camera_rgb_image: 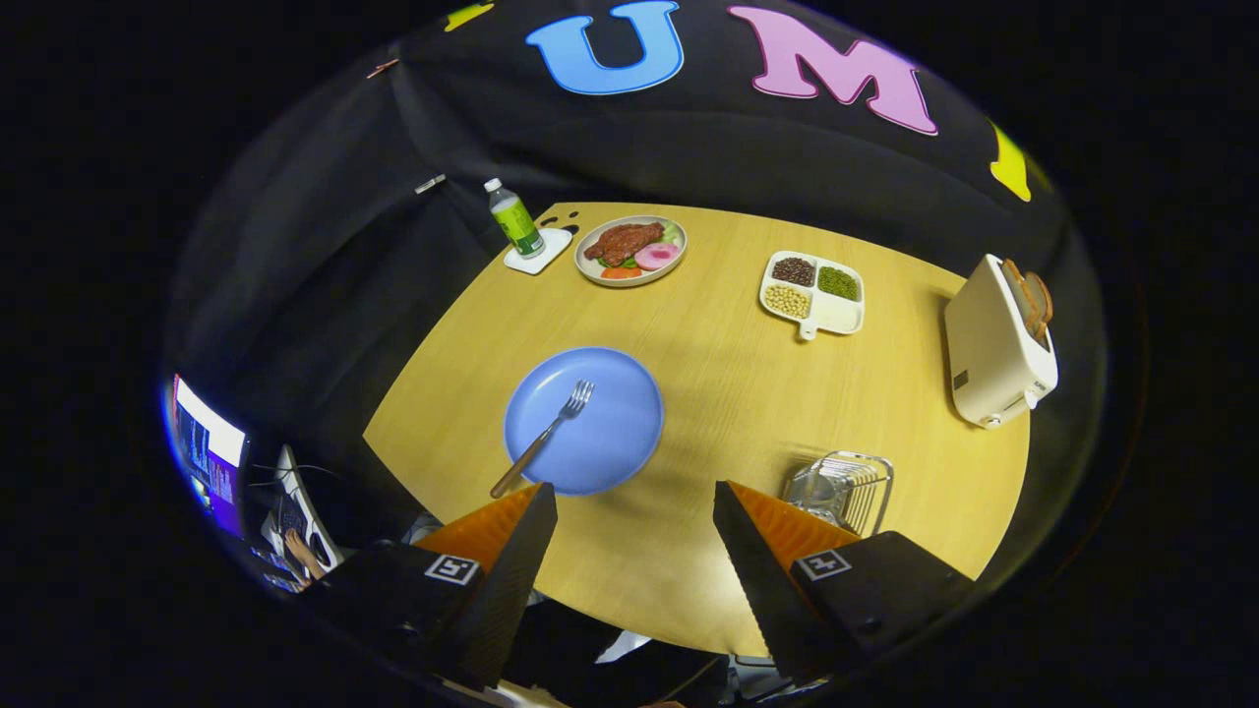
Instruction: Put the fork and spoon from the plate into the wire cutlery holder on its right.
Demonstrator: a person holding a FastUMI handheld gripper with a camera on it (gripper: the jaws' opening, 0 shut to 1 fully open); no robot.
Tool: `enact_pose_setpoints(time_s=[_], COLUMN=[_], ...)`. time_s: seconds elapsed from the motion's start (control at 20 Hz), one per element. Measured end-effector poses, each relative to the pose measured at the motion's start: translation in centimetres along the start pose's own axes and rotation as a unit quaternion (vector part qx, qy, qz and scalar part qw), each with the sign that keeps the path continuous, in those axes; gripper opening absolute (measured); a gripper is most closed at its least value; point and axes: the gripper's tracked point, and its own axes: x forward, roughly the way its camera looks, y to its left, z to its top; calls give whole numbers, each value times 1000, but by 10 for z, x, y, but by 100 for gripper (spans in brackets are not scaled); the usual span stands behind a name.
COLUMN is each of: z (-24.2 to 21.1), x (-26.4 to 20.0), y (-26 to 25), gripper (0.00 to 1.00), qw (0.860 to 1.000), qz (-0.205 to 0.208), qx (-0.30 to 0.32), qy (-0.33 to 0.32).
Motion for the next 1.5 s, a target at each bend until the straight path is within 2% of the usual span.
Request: enact_pose_setpoints(time_s=[0.5,0.9,1.3,1.45,1.5], z=[-5,-22,-35,-47,-50], x=[80,146,198,209,211], y=[61,86,83,89,90], gripper=[100,100,99,98,92], qw=[999,996,990,983,982], qz=[16,5,-36,-29,-28], qx=[-18,-10,39,93,100], qy=[44,94,133,154,157])
